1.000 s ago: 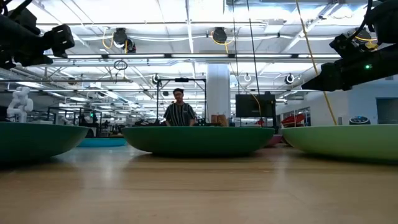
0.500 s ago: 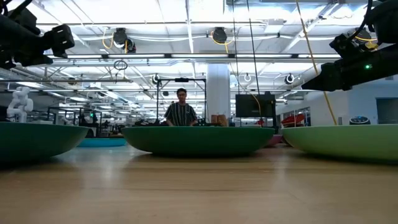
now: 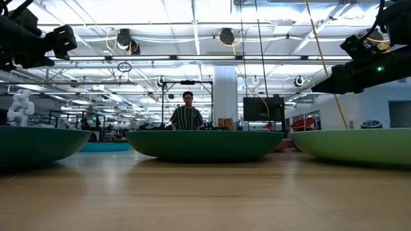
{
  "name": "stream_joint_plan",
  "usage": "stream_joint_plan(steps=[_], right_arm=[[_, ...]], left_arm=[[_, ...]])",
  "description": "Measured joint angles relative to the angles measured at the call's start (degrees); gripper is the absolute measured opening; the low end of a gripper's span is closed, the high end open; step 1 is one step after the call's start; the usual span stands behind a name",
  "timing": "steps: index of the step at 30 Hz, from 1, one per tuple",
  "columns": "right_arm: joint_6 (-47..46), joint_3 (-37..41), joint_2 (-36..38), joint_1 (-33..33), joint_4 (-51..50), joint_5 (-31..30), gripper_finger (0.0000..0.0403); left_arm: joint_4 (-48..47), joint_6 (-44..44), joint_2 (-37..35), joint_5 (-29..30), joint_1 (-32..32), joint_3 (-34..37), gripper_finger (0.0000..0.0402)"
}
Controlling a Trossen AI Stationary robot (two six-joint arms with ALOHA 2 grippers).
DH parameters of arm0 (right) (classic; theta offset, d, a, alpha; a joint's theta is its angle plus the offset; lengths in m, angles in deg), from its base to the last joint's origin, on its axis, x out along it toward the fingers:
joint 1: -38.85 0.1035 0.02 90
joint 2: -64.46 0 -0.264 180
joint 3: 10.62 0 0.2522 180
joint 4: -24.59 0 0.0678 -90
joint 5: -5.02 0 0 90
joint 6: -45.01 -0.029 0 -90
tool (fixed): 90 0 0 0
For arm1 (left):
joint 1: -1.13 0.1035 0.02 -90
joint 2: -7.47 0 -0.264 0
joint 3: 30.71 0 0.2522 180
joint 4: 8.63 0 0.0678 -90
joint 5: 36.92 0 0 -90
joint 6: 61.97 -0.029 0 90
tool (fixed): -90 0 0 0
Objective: Stack plastic plates
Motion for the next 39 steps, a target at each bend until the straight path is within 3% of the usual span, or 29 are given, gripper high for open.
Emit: stream_joint_plan(steps=[27, 29, 31, 32, 34, 36, 39], right_arm=[[-0.1, 0.0, 0.0, 0.0, 0.0, 0.0, 0.0098], [-4.7, 0.0, 0.0, 0.0, 0.0, 0.7, 0.0098], [-15.8, 0.0, 0.0, 0.2, 0.5, 4.9, 0.0098], [-20.4, 0.0, -0.1, 0.1, 2.1, 5.9, 0.0098], [-26.2, 0.0, -0.1, 0.0, 3.9, 5.8, 0.0098], [-27.3, 0.0, -0.1, 0.0, 6.1, 5.9, 0.0098], [-24.8, -0.6, -0.2, 0.0, 10.7, 11.4, 0.0098]], left_arm=[[0.0, 0.0, 0.0, 0.0, 0.0, 0.0, 0.0214], [0.0, 1.8, 0.0, 0.0, -0.1, 0.0, 0.0214], [-1.0, 10.6, 0.0, -0.5, -1.3, 0.0, 0.0214], [-2.4, 16.4, 0.0, -3.5, -2.0, 0.0, 0.0214], [-5.9, 23.4, 0.0, -16.4, -3.2, 0.0, 0.0214], [-7.4, 23.7, 0.4, -31.9, -3.5, 0.0, 0.0214], [-7.3, 20.1, 2.8, -45.3, -3.4, 0.0, 0.0214]])
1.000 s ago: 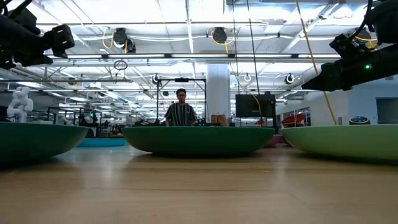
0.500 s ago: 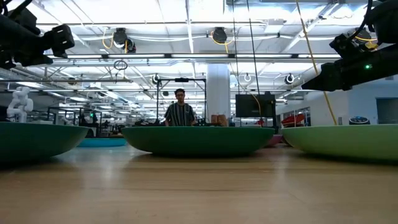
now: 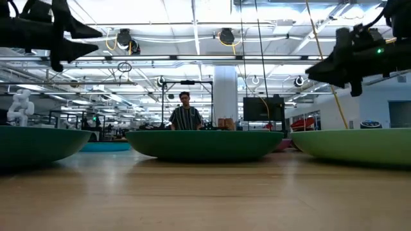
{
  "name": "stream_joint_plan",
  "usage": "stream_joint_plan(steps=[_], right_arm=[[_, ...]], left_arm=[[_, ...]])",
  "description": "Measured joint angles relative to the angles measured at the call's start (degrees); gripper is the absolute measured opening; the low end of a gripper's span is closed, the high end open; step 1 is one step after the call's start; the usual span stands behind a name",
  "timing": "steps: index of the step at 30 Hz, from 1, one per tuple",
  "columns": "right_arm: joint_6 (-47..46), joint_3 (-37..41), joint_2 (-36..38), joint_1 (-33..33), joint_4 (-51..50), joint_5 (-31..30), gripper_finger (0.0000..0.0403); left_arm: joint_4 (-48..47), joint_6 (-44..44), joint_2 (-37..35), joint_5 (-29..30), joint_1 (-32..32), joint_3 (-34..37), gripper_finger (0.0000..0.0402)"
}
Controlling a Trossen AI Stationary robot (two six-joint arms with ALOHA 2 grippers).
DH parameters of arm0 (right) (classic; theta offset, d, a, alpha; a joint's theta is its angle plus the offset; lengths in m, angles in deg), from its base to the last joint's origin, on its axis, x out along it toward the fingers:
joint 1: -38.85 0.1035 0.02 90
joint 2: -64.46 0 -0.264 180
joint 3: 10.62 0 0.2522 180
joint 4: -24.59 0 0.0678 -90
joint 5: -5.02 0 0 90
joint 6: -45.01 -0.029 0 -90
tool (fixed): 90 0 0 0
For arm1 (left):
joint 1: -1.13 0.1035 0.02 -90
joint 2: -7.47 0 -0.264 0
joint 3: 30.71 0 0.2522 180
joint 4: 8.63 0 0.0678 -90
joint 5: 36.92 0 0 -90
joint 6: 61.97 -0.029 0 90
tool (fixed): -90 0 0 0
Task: Stack plastic plates
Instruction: Stack the right dark green plate on top of the light green plate
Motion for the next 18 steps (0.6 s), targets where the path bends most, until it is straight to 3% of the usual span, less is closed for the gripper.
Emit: stream_joint_plan(steps=[2, 8, 18], right_arm=[[2.0, -1.0, -0.8, 0.0, 3.4, 4.8, 0.0098], [5.6, -3.8, -5.3, 1.0, 12.9, 15.5, 0.0098], [7.1, -12.0, -20.1, 3.3, 14.8, 15.3, 0.0098]], left_arm=[[1.7, -2.3, 1.4, -3.2, 0.0, 0.0, 0.0214], [6.2, -11.0, 4.7, -3.8, 0.0, 0.0, 0.0214], [3.6, -21.8, 6.9, -3.8, 0.1, 0.0, 0.0214]])
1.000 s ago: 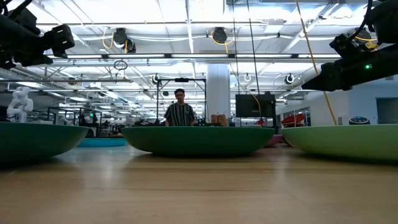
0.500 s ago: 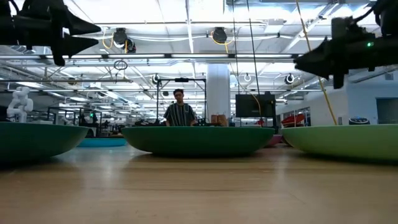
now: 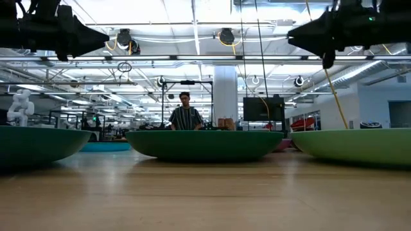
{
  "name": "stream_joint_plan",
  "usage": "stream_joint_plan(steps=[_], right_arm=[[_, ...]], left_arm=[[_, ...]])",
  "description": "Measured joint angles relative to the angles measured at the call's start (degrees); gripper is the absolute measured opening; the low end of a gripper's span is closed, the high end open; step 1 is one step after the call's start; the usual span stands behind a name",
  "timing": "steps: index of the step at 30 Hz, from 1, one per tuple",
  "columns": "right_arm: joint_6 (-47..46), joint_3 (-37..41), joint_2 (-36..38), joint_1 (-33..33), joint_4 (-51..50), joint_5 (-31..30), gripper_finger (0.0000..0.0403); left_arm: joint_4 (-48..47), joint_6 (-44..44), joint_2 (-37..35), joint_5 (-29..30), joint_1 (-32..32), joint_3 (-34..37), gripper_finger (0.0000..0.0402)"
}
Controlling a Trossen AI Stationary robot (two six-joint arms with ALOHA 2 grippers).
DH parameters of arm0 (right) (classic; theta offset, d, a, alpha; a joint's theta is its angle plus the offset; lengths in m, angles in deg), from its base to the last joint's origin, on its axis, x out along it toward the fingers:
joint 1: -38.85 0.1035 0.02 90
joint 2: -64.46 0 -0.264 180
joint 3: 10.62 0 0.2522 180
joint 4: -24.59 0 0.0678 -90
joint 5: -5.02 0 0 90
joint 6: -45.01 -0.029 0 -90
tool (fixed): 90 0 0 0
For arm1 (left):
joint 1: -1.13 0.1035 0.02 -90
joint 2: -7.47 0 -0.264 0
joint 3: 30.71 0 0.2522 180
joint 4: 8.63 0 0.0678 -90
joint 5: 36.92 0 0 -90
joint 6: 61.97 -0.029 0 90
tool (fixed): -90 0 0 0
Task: Stack plastic plates
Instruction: Stack the right dark green plate on top of the light green plate
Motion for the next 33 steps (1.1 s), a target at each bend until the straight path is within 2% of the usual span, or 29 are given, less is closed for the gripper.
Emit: stream_joint_plan(steps=[5, 8, 12, 15, 18, 21, 24, 26, 33], right_arm=[[-2.8, -7.0, -6.6, 0.0, -7.8, -0.8, 0.0098], [-12.5, -11.2, -9.9, 0.0, -13.2, -4.4, 0.0098], [-22.2, -19.6, -12.3, 0.2, -22.8, -4.4, 0.0098], [-18.7, -27.1, -14.6, 0.3, -29.1, -3.3, 0.0098], [-12.1, -33.1, -17.7, 0.7, -34.7, -1.3, 0.0098], [-9.5, -35.7, -21.2, 1.8, -39.1, -0.1, 0.0098], [-10.7, -35.8, -24.0, 2.1, -40.1, 0.2, 0.0098], [-12.1, -35.9, -25.3, 2.1, -41.3, 1.1, 0.0098], [-14.8, -35.9, -29.0, 2.1, -45.3, 3.2, 0.0098]], left_arm=[[0.2, -0.8, 0.0, 0.2, 0.0, 0.0, 0.0214], [-0.1, -1.8, 0.0, 1.5, 0.0, 0.0, 0.0214], [-1.4, 3.2, 0.0, 1.2, 0.0, 0.0, 0.0214], [-4.2, 8.8, 0.0, -0.7, -0.3, 0.0, 0.0214], [-12.2, 19.1, 0.0, -5.0, -1.4, 0.0, 0.0214], [-22.0, 29.7, 0.0, -8.6, -3.6, 0.0, 0.0214], [-24.1, 38.8, 0.0, -8.6, -6.0, 0.0, 0.0214], [-24.0, 41.3, 0.0, -8.6, -7.7, 0.0, 0.0214], [-24.2, 41.5, 0.0, -6.3, -11.7, 0.0, 0.0214]])
